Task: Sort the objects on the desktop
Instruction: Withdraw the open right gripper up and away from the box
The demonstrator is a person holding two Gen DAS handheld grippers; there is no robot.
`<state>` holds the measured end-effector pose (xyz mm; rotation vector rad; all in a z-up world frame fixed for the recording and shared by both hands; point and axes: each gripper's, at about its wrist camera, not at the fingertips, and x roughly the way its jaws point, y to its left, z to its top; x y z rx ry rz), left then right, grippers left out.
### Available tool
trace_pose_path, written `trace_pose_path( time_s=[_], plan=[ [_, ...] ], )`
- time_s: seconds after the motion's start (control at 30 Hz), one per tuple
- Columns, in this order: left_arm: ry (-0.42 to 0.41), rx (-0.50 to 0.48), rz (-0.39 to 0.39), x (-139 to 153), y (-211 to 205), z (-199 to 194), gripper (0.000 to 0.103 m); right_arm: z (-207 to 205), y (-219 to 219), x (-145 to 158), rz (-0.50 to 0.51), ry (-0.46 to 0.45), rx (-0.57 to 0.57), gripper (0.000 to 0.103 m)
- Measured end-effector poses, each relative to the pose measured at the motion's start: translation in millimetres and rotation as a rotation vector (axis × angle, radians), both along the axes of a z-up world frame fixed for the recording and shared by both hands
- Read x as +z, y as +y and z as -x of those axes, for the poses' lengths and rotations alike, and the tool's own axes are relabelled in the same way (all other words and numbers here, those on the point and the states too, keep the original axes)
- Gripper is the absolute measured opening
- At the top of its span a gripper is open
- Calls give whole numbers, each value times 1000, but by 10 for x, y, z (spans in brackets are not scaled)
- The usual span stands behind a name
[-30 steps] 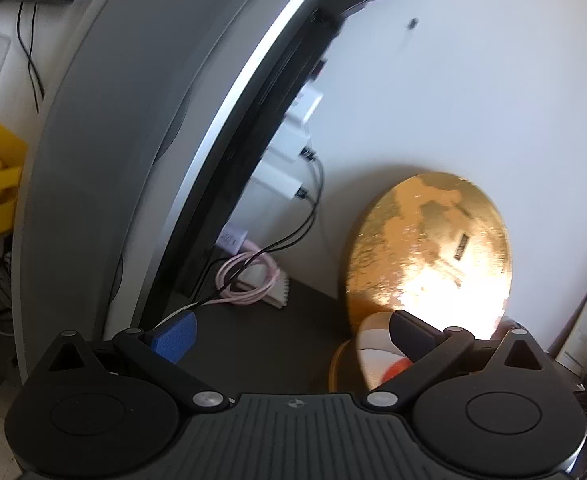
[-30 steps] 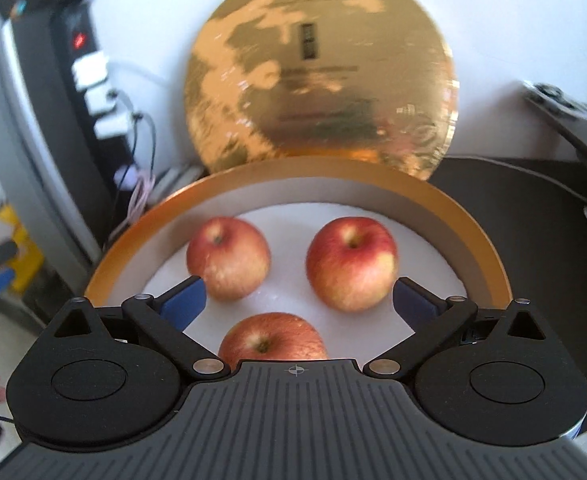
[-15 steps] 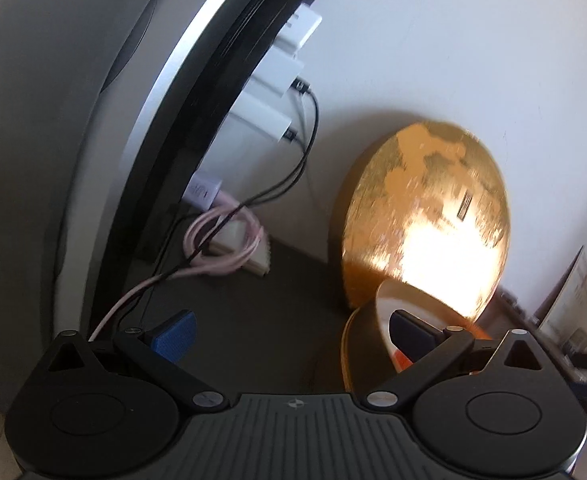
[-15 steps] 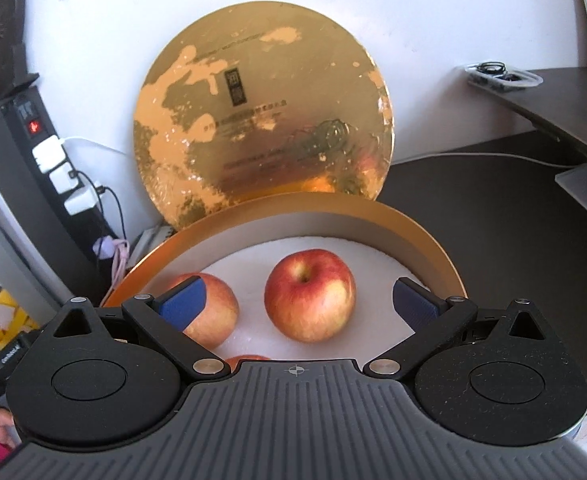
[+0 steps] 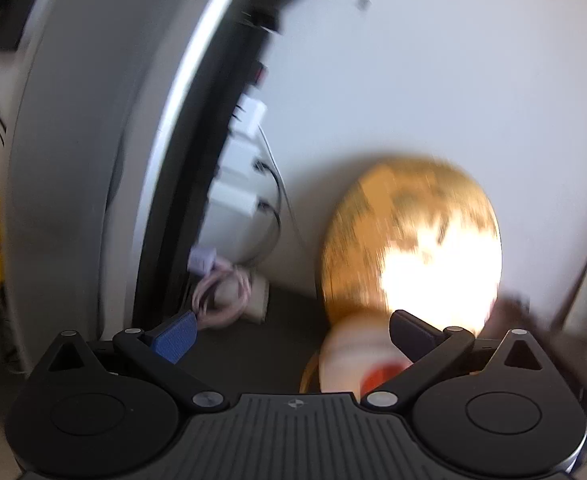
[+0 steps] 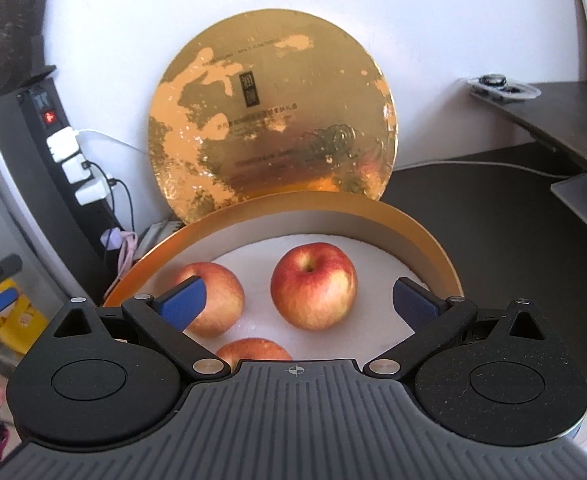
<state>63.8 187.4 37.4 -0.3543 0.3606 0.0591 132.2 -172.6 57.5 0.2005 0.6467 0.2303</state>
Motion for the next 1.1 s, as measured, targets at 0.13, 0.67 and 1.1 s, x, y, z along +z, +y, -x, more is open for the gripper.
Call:
trace_pose_path(
  time_s=[0.13, 0.67, 1.1],
  plan=[
    [61, -54, -21, 74, -394, 273, 102, 239, -54, 101, 44, -21, 6, 102],
    [272, -120, -186, 15, -1620, 701, 102, 1229, -367, 111, 143, -41, 61, 103],
    [347, -95, -261, -72, -1829, 688, 102, 1293, -522, -6, 113, -26, 68, 103]
  ],
)
